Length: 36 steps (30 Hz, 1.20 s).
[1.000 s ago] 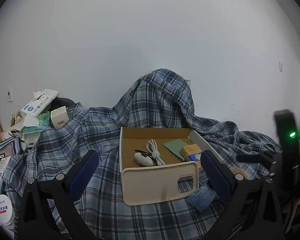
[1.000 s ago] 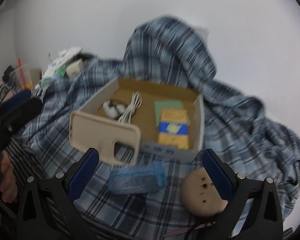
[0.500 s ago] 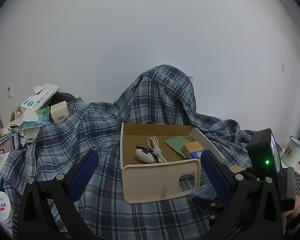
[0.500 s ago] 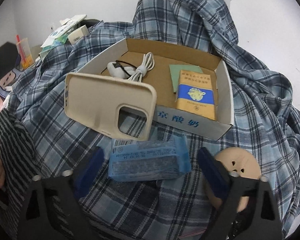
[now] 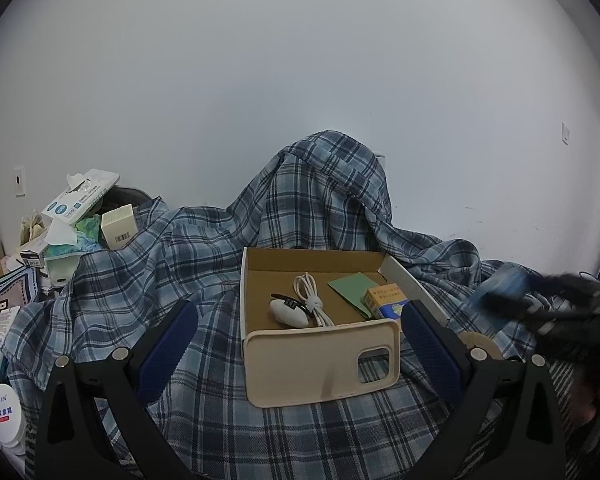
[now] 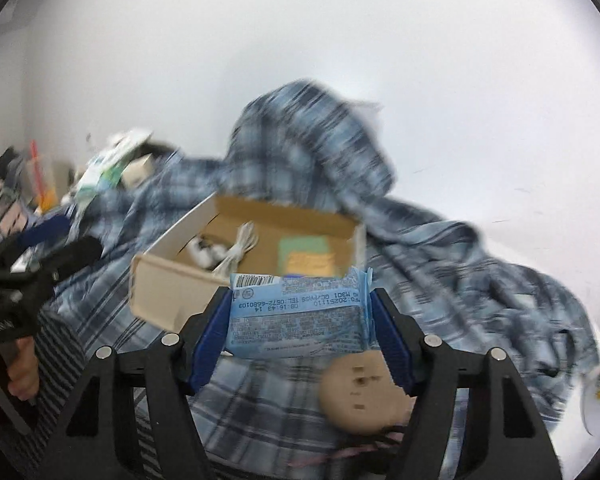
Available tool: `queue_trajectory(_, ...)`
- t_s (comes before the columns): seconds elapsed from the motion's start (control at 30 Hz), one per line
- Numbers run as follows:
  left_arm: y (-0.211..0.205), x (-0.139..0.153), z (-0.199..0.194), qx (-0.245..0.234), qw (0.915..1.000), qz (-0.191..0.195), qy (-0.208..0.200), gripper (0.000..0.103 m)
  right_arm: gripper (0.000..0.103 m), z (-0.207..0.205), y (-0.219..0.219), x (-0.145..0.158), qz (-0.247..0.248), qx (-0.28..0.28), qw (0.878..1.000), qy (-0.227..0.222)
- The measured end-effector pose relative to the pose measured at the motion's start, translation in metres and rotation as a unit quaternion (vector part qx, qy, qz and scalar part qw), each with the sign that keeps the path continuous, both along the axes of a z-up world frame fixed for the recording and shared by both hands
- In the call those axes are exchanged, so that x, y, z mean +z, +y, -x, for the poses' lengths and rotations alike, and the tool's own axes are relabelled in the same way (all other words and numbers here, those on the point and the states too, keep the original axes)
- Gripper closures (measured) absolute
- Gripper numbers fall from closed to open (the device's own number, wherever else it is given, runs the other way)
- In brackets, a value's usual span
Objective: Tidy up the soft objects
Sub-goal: 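Lift the blue packet with the right gripper while the left grasps the black coiled cable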
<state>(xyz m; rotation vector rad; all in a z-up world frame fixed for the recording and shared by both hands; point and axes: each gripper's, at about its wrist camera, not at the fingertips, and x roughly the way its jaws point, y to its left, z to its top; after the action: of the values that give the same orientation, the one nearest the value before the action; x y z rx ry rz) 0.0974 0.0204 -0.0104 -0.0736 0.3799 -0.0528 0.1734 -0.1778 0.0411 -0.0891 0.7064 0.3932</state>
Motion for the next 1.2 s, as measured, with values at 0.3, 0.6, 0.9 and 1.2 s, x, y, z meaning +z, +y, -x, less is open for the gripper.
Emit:
queue_trajectory(0.3,0.000,0.000,0.001,-0.001,1.0000,-0.002,-0.003,0.000,0.034,0.017,-0.067,0.007,0.024,-0.098,0.995,-0.024)
queue_trajectory(0.6,-0.018,0.008,-0.008,-0.073,0.9960,0.025,0.045,0.000,0.034,0.023,-0.102,-0.002,0.003,-0.161,0.987,-0.028)
queue_trajectory(0.9,-0.096,0.017,-0.013,-0.185,0.9766,0.001,0.109,0.001,0.034,0.032,-0.113,0.005,-0.003,-0.183,0.982,-0.040)
queue_trajectory(1.2,-0.156,-0.013,-0.024,-0.254,0.9530,-0.004,0.165,0.014,0.033,0.052,-0.130,0.008,-0.005,-0.201,0.978,-0.051)
